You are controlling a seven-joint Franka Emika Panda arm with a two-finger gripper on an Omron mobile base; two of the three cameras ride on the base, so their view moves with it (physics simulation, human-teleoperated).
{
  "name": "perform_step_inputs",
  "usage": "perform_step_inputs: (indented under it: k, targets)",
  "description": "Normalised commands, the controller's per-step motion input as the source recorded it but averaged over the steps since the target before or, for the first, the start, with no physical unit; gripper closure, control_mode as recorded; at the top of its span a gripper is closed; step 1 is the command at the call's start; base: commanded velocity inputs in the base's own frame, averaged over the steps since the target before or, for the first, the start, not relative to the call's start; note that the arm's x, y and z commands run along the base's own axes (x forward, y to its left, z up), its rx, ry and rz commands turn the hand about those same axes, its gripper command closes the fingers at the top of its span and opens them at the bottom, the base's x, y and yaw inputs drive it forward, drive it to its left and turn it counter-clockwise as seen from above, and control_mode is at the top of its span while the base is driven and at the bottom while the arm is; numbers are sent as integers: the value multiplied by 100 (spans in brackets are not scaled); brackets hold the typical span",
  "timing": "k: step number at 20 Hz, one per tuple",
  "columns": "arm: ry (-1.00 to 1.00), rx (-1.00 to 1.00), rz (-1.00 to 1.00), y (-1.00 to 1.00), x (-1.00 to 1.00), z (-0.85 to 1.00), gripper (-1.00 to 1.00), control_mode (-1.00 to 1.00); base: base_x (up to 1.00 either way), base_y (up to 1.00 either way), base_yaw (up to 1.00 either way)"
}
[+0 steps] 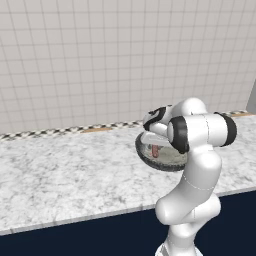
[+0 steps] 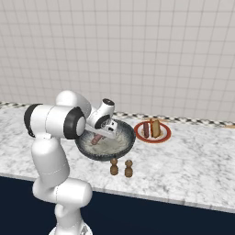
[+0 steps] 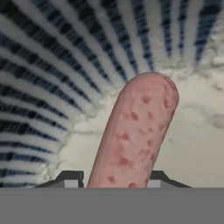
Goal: Place one bun and one sausage from the bowl on each plate.
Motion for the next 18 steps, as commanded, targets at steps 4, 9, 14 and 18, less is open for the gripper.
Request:
perform_step_inputs:
  k: [4, 9, 14, 18]
  targets:
    - [0, 0, 0, 0, 0, 9, 100, -100, 0, 0, 0]
    - [-1, 0, 0, -3, -74, 84, 100, -100, 0, 0, 0]
    - [0, -1, 0, -7, -100, 83, 100, -100, 0, 0, 0]
    - [5, -7, -1, 0, -99, 58, 100, -100, 0, 0, 0]
